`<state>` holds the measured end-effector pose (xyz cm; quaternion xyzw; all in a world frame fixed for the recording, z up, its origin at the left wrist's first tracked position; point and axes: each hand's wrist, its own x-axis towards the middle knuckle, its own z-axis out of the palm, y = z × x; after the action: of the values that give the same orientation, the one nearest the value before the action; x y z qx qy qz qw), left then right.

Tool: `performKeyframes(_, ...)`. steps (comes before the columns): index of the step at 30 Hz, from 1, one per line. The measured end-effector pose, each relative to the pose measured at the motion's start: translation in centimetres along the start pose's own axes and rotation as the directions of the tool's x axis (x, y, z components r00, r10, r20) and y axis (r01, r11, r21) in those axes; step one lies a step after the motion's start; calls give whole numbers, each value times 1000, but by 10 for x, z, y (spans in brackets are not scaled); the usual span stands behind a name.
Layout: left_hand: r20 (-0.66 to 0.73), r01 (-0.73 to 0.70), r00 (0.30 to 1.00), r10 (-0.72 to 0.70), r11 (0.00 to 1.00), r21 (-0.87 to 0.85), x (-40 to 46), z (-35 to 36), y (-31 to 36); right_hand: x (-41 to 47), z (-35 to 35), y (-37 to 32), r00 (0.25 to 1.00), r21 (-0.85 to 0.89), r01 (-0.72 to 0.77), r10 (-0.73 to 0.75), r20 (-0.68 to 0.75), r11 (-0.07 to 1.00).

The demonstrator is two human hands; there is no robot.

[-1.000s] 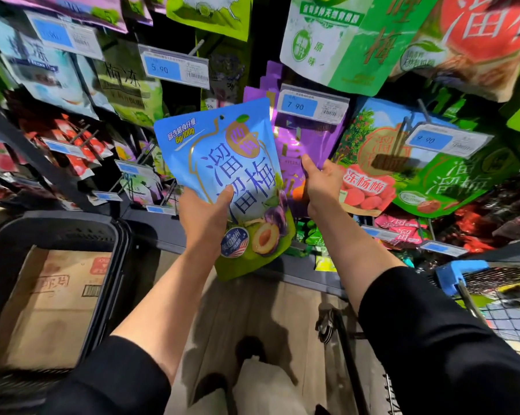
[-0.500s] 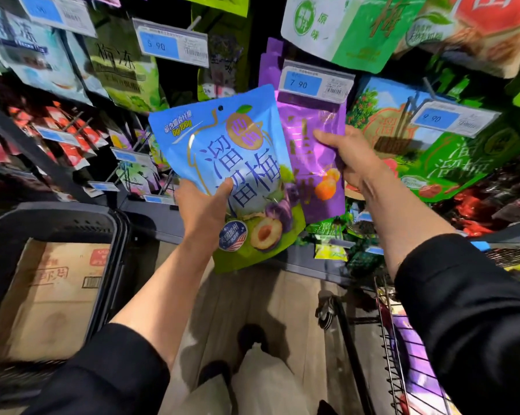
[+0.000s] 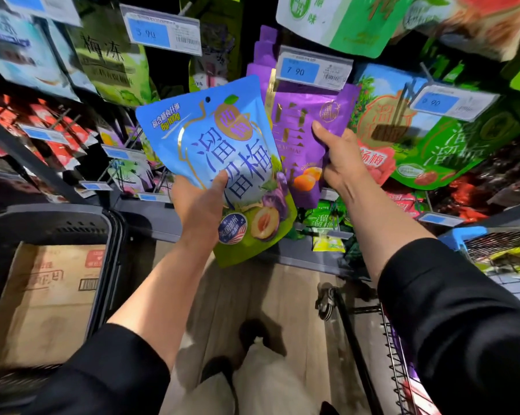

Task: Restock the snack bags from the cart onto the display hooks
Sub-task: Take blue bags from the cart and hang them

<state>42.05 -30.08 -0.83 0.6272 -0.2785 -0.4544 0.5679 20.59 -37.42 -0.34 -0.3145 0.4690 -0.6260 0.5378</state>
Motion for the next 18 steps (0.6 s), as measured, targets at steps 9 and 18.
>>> performKeyframes(9,60,-38,997,40,999,-33,-1,-7,3,3,-12,9,997,136,-12,1,80,991)
performKeyframes(18,40,-18,999,16,999,50,3,-4,3,22,6,9,996,5,35,-34,-88,999)
